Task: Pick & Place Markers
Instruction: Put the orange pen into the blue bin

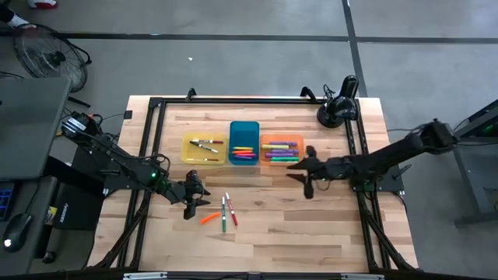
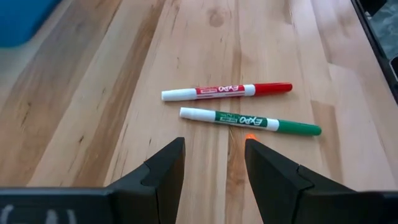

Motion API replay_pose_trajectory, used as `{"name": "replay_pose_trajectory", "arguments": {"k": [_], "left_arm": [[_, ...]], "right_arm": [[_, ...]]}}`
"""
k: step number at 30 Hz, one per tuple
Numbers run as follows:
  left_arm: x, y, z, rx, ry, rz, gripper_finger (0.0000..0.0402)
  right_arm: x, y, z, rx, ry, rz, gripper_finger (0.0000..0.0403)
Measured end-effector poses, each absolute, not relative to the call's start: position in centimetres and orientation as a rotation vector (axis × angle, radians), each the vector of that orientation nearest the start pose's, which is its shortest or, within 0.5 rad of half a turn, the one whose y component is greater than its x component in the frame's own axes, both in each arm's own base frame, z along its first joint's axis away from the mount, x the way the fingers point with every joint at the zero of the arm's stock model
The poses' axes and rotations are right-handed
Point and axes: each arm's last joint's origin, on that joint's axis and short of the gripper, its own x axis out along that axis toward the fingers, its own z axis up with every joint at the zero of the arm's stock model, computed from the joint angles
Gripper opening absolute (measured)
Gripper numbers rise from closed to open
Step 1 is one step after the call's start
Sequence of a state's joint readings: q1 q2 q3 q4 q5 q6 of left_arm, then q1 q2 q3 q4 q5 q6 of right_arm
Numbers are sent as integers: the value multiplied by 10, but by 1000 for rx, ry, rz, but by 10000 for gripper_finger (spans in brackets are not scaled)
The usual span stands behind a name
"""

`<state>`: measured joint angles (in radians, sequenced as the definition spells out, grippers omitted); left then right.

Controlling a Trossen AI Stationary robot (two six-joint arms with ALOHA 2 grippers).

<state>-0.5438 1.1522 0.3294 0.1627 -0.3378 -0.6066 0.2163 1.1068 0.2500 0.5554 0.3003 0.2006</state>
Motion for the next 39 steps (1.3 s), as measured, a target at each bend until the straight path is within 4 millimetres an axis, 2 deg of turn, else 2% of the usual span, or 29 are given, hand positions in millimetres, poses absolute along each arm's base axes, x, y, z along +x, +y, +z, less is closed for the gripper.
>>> {"name": "replay_pose_trajectory", "arguments": {"k": [8,14,26,33,39], "left_arm": [[175,-94,148,-322,617,24,165],[175,-93,148,-331,610,44,165],[175,-91,147,-359,598,104,165],[175,-91,147,-379,595,118,165],[179,-94,159,-356,651,147,165]], "right_arm": [[147,20,165,142,121,-120,113],[127,16,160,162,123,-138,113],[110,12,157,89,166,-153,113],[108,13,155,53,195,-117,113],[108,13,155,33,197,-113,113]]}}
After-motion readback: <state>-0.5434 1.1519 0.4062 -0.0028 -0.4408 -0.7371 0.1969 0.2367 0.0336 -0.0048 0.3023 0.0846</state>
